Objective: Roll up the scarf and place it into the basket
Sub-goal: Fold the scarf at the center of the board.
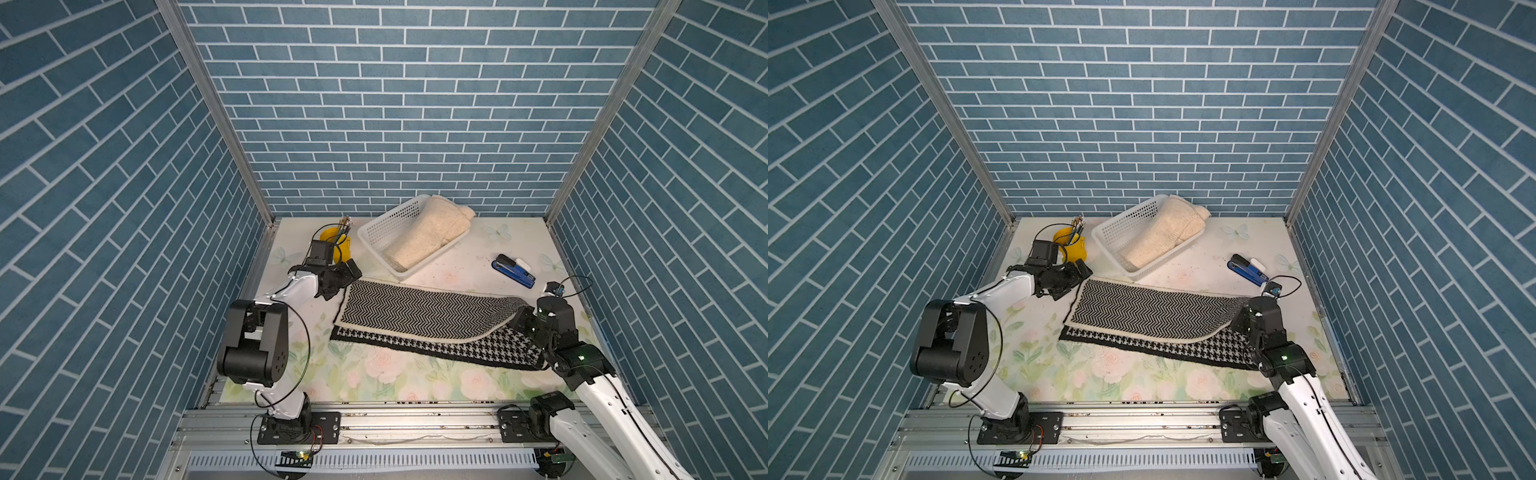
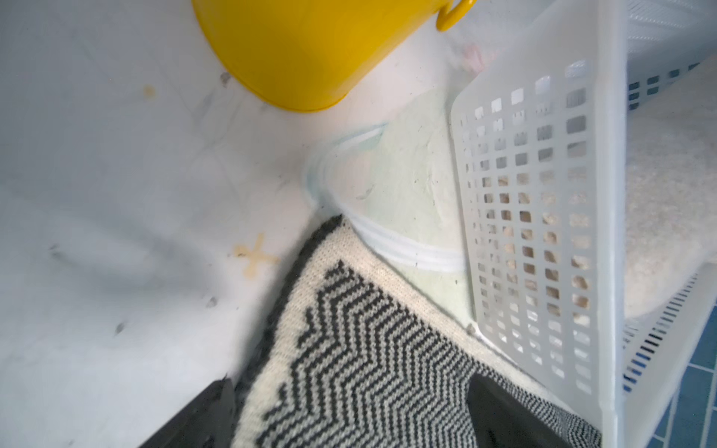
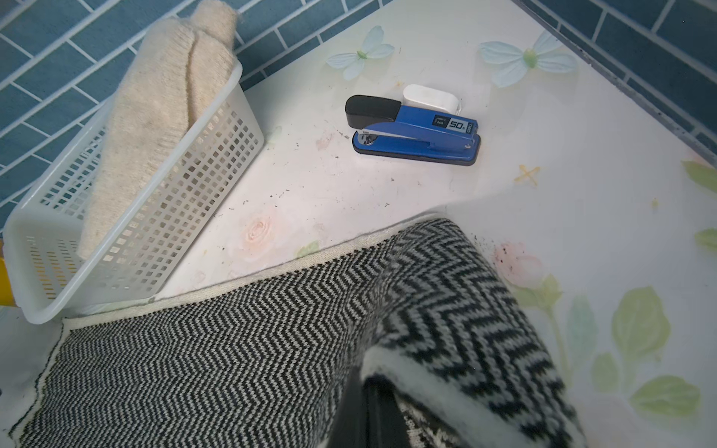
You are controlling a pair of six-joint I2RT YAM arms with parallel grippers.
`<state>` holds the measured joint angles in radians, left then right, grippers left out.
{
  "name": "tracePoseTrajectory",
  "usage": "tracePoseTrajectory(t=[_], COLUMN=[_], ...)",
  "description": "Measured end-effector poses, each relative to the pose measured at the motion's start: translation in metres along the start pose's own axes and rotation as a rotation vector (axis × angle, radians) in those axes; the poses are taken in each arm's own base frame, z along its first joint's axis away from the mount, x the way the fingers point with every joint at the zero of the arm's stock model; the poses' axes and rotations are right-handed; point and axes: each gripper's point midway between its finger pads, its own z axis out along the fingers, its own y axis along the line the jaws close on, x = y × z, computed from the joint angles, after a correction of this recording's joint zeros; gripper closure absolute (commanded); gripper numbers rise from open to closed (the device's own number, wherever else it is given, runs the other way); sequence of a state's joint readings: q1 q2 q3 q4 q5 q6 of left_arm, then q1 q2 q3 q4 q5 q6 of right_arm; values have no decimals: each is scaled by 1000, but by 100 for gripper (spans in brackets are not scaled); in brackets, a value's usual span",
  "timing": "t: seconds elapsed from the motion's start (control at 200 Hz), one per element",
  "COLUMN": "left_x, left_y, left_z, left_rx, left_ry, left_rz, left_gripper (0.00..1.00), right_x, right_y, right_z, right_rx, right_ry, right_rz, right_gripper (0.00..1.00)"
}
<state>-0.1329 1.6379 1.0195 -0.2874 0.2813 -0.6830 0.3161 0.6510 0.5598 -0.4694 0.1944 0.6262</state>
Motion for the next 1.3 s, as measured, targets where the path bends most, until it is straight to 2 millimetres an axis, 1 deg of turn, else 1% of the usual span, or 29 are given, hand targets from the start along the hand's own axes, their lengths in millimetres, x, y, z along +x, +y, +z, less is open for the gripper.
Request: tracePoseTrajectory(t=[0.085,0.165,0.26,0.345,0.425,0.495,0.58,0.65,0.685,0.72,0.79,0.83,0.905,0.945,1.005,1.045,1.085,1.145,1.155,1.225,1.275,1.3], left_x=[14,29,47,62,71,76,76,77,77,78,80,80,79,77,70,61,48,28,24,6,-3,-6], left_y=[16,33,41,43,41,42,38,36,35,33,31,31,30,32,34,41,56,91,100,141,162,168], left_z=[-3,-3,-1,4,14,25,28,32,33,35,40,42,43,42,38,34,27,11,6,-19,-37,-45], left_rx=[-70,-151,-233,-306,-364,-418,-450,-465,-465,-461,-451,-446,-440,-436,-426,-436,-470,-564,-589,-717,-784,-809], left_ry=[30,76,122,162,190,205,200,196,193,187,178,170,161,155,132,108,81,44,37,2,-22,-34], left_rz=[11,26,64,119,169,207,242,251,251,250,256,257,252,240,218,194,160,95,79,5,-33,-45], left_gripper=[0,3,9,12,18,26,31,44,54,68,99,100,100,100,100,100,100,100,100,100,100,100], right_x=[0,1,1,1,1,0,-2,-6,-7,-9,-9,-8,-7,-5,1,5,12,23,26,36,39,39], right_y=[0,0,0,0,-1,-1,-1,0,0,1,0,0,3,7,17,27,35,45,46,53,56,57], right_z=[2,3,5,5,5,5,4,3,2,2,2,2,4,7,12,16,21,27,27,30,29,29], right_rx=[3,5,9,13,15,18,18,19,19,20,22,22,9,-10,-57,-104,-145,-192,-198,-222,-228,-228], right_ry=[4,7,12,12,10,6,1,-9,-14,-18,-19,-18,-8,7,45,74,110,161,169,209,212,208], right_rz=[-5,-7,-9,-9,-9,-9,-9,-8,-8,-13,-22,-29,-46,-60,-85,-97,-113,-137,-143,-175,-198,-208], right_gripper=[100,100,100,100,100,100,100,98,98,96,91,87,75,69,65,64,63,63,63,63,62,62])
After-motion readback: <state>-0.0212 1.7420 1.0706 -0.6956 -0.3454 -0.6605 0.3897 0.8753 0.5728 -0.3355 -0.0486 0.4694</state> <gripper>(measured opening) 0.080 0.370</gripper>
